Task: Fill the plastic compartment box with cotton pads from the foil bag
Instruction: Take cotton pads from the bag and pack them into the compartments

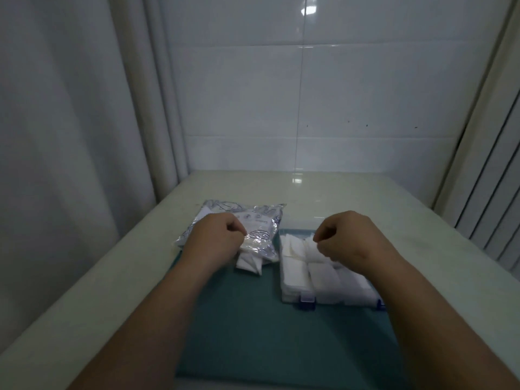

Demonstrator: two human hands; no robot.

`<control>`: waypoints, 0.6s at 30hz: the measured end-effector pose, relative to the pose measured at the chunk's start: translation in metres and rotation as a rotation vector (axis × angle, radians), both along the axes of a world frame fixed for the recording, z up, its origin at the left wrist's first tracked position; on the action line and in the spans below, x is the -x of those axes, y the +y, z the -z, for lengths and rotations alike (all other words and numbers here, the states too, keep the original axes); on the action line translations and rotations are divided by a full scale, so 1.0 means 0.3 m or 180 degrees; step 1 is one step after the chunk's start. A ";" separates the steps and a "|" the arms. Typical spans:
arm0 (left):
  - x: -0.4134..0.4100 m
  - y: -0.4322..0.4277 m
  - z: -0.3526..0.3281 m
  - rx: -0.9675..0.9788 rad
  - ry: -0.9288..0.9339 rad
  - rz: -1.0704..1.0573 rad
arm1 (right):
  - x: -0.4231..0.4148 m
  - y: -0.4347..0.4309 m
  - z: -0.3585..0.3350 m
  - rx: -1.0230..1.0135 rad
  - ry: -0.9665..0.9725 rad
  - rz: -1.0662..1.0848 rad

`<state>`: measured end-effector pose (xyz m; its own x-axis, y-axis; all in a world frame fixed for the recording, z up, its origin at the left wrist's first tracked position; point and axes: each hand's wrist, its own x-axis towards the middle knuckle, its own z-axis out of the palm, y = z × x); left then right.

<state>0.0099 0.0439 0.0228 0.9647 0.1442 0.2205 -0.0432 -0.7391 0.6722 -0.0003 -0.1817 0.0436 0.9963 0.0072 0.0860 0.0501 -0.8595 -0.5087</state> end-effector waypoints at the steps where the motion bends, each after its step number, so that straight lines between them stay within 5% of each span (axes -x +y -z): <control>1: -0.003 0.006 -0.002 -0.0010 0.0041 -0.0019 | -0.001 0.018 -0.011 0.0002 -0.0028 -0.0084; 10: 0.009 0.043 0.110 -0.0694 0.0535 -0.0149 | -0.071 0.200 0.058 0.0349 -0.0236 -0.0612; 18: -0.012 0.041 0.123 -0.0282 0.0551 0.0168 | -0.095 0.251 0.144 0.0958 -0.0263 -0.0625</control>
